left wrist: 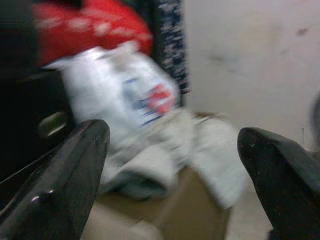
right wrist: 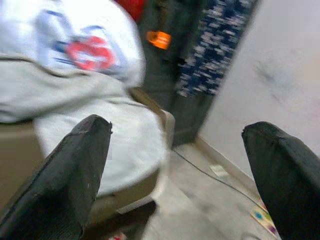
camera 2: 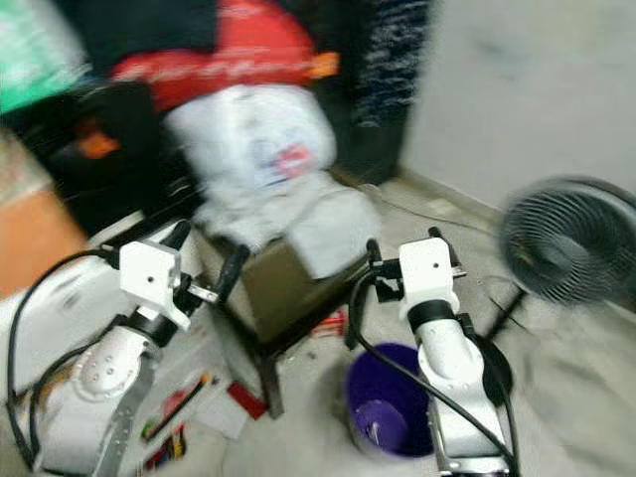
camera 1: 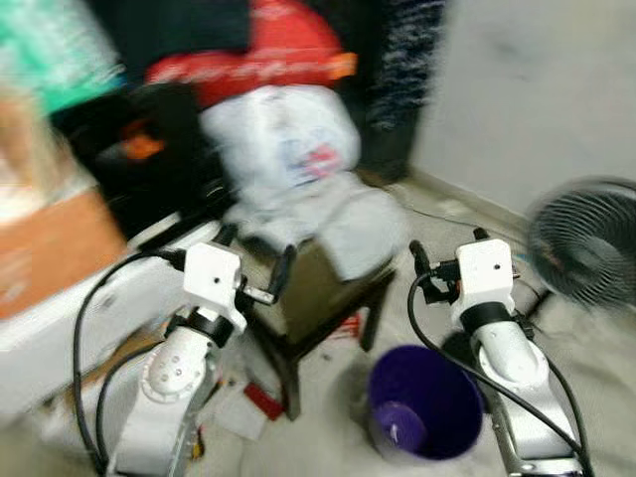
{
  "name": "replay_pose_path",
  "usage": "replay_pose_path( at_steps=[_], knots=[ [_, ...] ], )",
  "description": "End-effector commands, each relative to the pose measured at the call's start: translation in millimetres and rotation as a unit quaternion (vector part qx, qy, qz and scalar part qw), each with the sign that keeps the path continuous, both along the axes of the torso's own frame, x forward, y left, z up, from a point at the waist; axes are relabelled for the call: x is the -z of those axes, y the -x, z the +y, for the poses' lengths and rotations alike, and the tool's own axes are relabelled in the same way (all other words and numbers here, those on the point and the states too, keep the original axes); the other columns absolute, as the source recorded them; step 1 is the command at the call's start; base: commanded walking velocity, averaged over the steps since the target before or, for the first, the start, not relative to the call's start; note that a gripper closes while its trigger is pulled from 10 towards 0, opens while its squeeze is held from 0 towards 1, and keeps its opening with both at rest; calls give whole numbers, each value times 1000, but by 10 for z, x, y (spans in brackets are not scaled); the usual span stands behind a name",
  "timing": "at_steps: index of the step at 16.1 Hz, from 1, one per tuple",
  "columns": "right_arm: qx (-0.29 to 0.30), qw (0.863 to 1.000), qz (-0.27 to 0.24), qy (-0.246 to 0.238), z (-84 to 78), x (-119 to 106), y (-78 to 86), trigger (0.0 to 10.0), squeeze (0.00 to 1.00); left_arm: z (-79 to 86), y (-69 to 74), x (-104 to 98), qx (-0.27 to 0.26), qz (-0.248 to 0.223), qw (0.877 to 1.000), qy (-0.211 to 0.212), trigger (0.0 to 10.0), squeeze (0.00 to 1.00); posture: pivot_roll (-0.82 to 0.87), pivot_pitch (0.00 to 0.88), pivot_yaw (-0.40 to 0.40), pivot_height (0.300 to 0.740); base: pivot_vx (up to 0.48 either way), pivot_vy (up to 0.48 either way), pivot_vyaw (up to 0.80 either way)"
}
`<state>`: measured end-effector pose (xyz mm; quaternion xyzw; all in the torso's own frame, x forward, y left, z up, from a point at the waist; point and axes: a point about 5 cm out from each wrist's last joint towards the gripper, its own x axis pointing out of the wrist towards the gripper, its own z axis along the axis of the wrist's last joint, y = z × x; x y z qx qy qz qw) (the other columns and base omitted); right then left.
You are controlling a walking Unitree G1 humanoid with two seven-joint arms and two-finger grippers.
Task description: Clean up the room
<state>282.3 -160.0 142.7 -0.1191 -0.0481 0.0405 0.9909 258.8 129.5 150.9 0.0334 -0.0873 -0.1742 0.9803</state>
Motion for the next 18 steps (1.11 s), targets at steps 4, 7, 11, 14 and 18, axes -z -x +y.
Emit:
replay_pose_path(
  at_steps=[4, 7, 11, 14, 18],
  knots=[
    [3, 1000, -6, 3, -6, -52, -30, 10000, 0, -3, -26, -47, -4, -5, 1000, -9, 10000, 0, -64, 49, -28, 740, 0, 0, 800],
    [8, 1000, -4, -8, -7, -36, -29, 10000, 0, -20, -4, -23, -2, -1, 1000, -9, 10000, 0, -63, 54, -32, 740, 0, 0, 204],
    [6, 1000, 2, -6, 19, -11, -30, 10000, 0, -45, 13, 1, -1, 6, 1000, -5, 10000, 0, -59, 48, -34, 740, 0, -64, 0],
    [1, 1000, 4, -5, 38, -7, -30, 10000, 0, -38, 9, 5, -2, 7, 1000, -5, 10000, 0, -58, 48, -34, 740, 0, -306, 0],
    [-3, 1000, 5, -9, 51, -4, -36, 10000, 0, -32, 4, 17, -3, 10, 1000, -6, 10000, 0, -56, 46, -33, 740, 0, -337, 0]
  ],
)
